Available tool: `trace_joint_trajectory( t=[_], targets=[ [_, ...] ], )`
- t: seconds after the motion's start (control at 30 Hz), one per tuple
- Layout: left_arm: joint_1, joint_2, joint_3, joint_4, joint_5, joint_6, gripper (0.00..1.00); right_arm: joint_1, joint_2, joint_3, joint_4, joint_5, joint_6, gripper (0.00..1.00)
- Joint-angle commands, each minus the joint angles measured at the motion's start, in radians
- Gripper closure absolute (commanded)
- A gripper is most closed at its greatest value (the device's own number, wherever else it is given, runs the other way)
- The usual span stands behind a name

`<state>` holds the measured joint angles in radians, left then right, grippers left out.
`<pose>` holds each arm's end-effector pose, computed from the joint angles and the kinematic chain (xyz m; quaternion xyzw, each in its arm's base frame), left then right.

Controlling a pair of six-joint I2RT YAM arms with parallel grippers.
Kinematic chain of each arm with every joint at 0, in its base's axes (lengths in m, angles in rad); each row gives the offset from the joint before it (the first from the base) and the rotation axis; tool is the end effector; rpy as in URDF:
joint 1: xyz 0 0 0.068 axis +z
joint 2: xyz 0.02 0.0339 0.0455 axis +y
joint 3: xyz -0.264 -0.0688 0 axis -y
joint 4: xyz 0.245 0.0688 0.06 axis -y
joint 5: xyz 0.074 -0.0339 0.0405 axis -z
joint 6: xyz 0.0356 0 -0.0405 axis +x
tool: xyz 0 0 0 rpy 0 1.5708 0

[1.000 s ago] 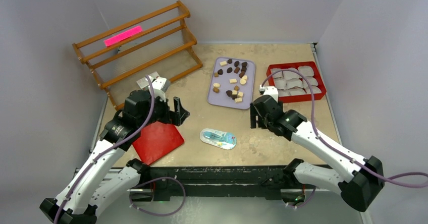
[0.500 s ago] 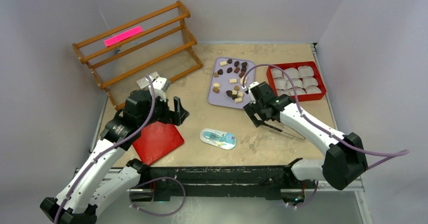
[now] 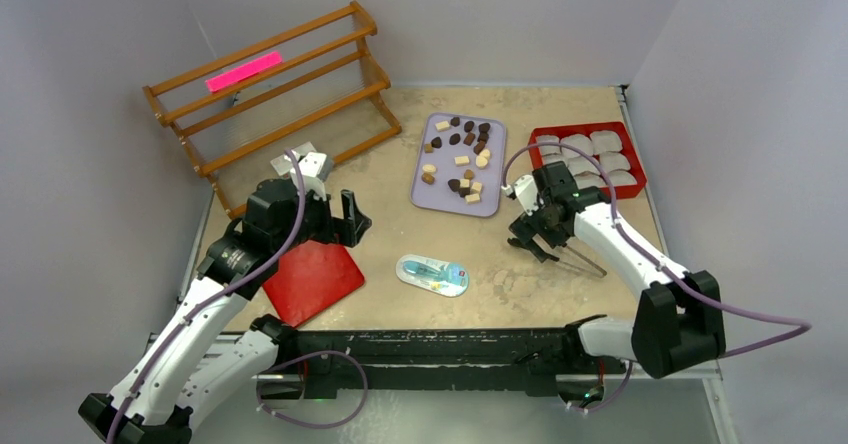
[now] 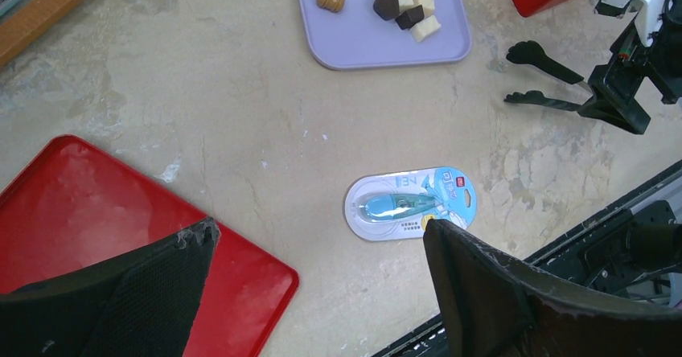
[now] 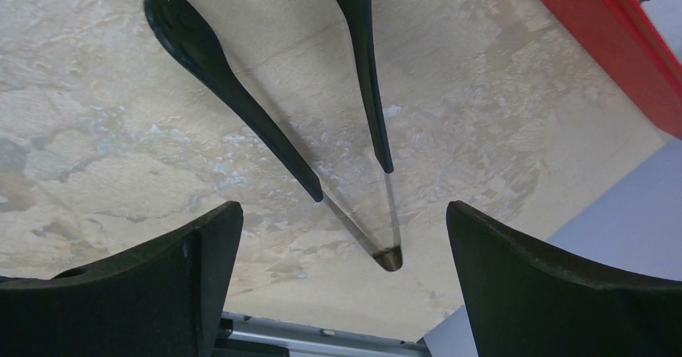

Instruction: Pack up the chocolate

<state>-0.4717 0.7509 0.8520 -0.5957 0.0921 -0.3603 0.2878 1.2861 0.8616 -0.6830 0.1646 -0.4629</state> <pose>0.1420 -0.0761 0.3261 0.0713 0.8551 -0.2430 0.4523 0.2343 0.0633 0.2230 -0.3380 0.9094 -0.0997 0.2209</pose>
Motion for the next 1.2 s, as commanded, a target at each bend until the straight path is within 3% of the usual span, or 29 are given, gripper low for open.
trace_joint_trajectory(
  t=[0.0,0.2,0.63,1.0,1.17],
  targets=[
    [-0.001,0.012,-0.005,0.011,0.001,-0.015,0.01,-0.061,0.042,0.025,-0.034,-0.05,-0.107,0.01],
    [-0.001,0.026,-0.002,0.012,0.014,-0.011,0.01,-0.071,0.071,0.011,-0.001,-0.145,-0.174,0.02],
    [-0.001,0.002,-0.006,0.02,0.026,-0.011,0.01,-0.069,0.24,0.019,0.07,-0.094,-0.219,0.07],
    [0.0,-0.01,-0.009,0.023,0.043,-0.009,0.01,0.002,0.303,0.056,0.065,-0.163,-0.226,0.3],
    [-0.001,-0.004,-0.01,0.025,0.051,-0.009,0.01,0.11,0.317,0.066,0.089,-0.189,-0.212,0.37]
  ],
)
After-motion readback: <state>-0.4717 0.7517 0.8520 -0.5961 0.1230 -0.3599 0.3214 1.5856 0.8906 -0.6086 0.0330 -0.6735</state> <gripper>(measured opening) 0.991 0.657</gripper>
